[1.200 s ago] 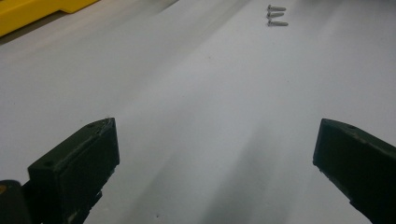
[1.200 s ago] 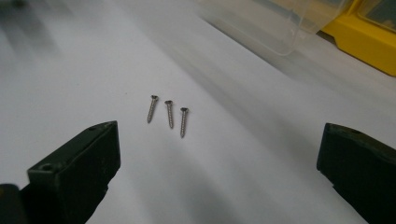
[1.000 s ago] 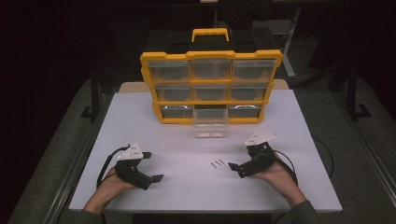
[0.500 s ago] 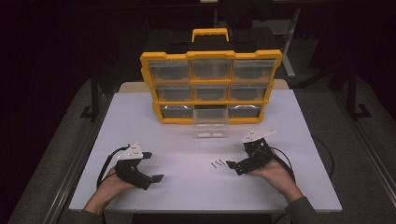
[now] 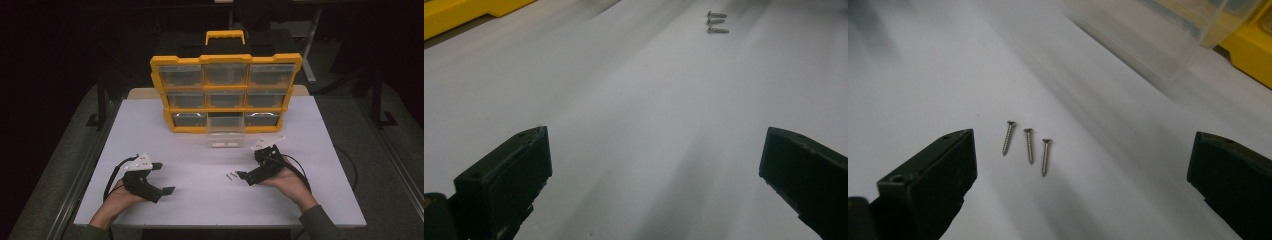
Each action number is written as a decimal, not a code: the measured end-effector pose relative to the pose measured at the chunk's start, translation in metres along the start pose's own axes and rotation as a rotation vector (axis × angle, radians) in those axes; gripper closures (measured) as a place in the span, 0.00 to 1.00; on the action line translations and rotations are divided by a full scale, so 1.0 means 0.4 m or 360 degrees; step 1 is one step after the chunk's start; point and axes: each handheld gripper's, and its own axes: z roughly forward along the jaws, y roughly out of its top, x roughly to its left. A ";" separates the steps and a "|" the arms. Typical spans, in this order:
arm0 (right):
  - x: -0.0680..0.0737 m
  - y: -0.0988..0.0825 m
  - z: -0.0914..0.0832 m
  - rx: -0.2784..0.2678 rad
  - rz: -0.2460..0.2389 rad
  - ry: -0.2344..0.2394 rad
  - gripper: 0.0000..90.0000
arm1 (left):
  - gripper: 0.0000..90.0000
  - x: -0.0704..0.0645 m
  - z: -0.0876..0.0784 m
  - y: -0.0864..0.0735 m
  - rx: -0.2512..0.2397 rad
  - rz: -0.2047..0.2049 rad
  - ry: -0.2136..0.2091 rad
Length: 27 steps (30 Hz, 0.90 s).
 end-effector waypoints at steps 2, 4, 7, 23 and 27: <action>0.000 0.002 0.001 0.0002 -0.0004 0.0001 0.00 | 0.00 0.000 0.000 0.000 0.0001 -0.0001 0.0000; 0.001 0.006 0.005 -0.0001 -0.0008 0.0006 0.00 | 0.00 0.000 0.000 0.000 0.0001 -0.0001 -0.0001; 0.003 0.013 0.011 0.0007 -0.0017 0.0003 0.00 | 0.00 -0.001 0.001 0.000 0.0001 0.0006 -0.0005; 0.011 0.051 0.029 -0.0008 -0.0031 0.0020 0.01 | 0.00 -0.001 0.001 0.000 0.0003 0.0000 -0.0008; 0.013 0.058 0.037 0.0001 -0.0051 0.0009 0.01 | 0.00 -0.001 0.001 -0.001 0.0003 -0.0001 -0.0006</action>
